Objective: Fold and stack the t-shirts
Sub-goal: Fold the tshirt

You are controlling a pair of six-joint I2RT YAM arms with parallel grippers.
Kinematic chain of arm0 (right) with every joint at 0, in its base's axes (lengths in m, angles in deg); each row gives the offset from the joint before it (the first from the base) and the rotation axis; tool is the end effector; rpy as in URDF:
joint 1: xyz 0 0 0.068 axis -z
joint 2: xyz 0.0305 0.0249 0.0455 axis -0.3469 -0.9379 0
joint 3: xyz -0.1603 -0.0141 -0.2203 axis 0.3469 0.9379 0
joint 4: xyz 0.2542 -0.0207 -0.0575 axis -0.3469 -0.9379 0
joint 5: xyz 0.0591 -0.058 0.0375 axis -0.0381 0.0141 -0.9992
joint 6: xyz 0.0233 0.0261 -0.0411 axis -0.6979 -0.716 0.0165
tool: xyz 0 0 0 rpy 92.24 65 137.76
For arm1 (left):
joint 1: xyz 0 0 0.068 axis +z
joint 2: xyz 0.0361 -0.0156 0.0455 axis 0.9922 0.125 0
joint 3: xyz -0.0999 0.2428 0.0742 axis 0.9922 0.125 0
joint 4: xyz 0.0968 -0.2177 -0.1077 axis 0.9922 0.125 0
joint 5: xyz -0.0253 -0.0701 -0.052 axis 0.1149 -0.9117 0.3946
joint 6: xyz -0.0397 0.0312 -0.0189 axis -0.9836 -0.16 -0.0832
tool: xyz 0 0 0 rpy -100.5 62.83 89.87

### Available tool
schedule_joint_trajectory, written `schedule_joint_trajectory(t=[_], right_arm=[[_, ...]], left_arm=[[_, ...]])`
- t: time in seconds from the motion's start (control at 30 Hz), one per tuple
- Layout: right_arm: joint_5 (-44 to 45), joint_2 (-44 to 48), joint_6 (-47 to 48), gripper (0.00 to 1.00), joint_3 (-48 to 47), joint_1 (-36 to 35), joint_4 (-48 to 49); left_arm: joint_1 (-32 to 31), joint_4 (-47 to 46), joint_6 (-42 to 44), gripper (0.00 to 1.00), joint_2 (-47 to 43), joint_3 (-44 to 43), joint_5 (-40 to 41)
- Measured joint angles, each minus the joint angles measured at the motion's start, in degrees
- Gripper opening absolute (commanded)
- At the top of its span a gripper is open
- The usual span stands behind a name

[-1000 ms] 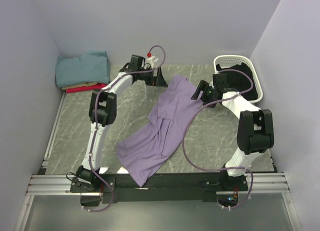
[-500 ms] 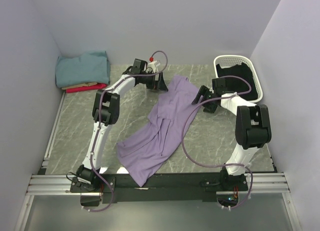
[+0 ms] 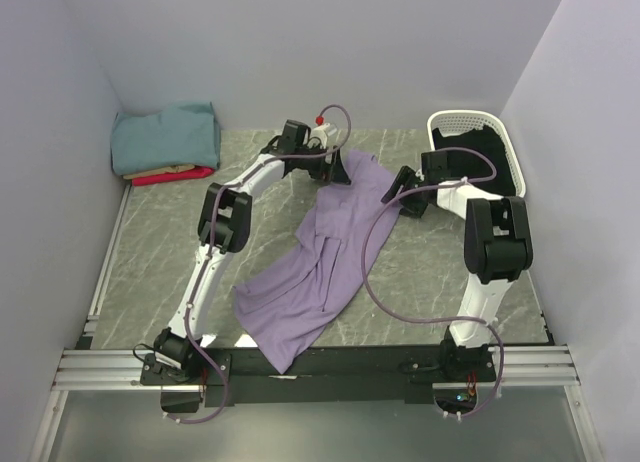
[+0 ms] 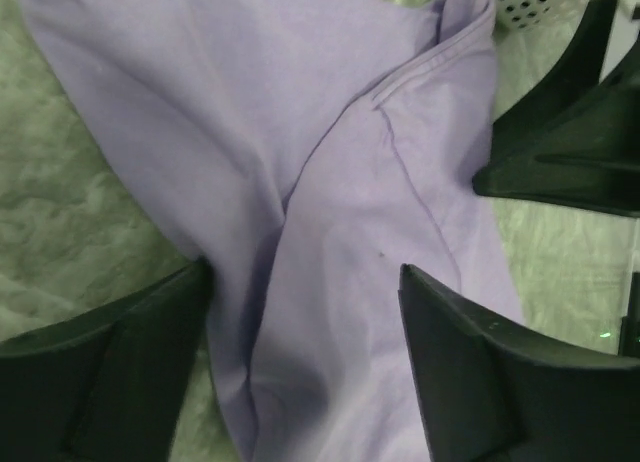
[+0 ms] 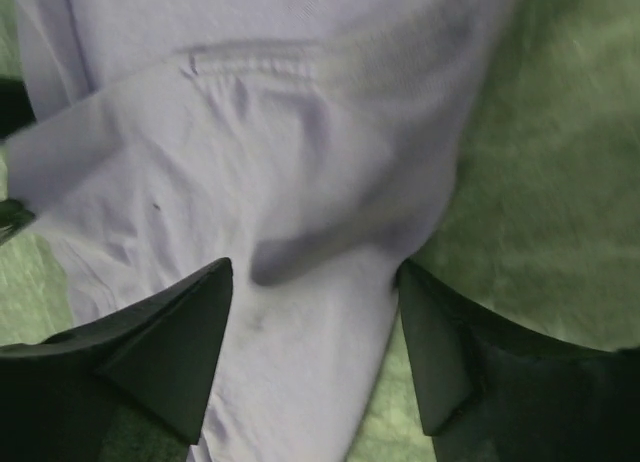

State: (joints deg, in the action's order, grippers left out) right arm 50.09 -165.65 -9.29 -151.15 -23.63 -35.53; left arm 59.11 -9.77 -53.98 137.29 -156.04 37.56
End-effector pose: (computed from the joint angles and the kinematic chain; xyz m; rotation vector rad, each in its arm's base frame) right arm 0.3945 0.0328 0.1601 0.5134 2.4839 0.6005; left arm 0.5244 -0.2588 0.1414 0.6589 2.1834 -1.2738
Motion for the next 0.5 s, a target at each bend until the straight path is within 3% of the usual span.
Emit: schedule_joint_trajectory(t=[0.13,0.23,0.27,0.3,0.33,0.5], right_arm=[[-0.9,-2.6,0.0,0.54,-2.9,0.0,-0.4],[-1.9,-4.7,0.0,0.45,-5.3,0.0,-0.9],[-2.3,-5.6,0.1,0.43,-6.2,0.0,-1.2],[-2.6,-6.4,0.1,0.42,-7.3,0.0,-1.7],[-3.0,-7.2,0.2,0.41,-8.4,0.0,-2.2],[-5.2,-12.6,1.2,0.38,-16.7,0.0,-5.1]], left_arm=[[-0.4,-1.4,-2.1,0.55,1.1,0.0,-0.6],[-0.4,-1.4,-3.3,0.28,1.6,0.0,-0.4],[-0.3,-1.4,-3.7,0.11,1.8,0.0,0.0],[-0.3,-1.4,-4.3,0.05,2.0,0.0,0.3],[-0.2,-1.5,-5.0,0.01,2.3,0.0,0.6],[0.7,-3.7,-8.5,0.01,2.6,0.0,3.0]])
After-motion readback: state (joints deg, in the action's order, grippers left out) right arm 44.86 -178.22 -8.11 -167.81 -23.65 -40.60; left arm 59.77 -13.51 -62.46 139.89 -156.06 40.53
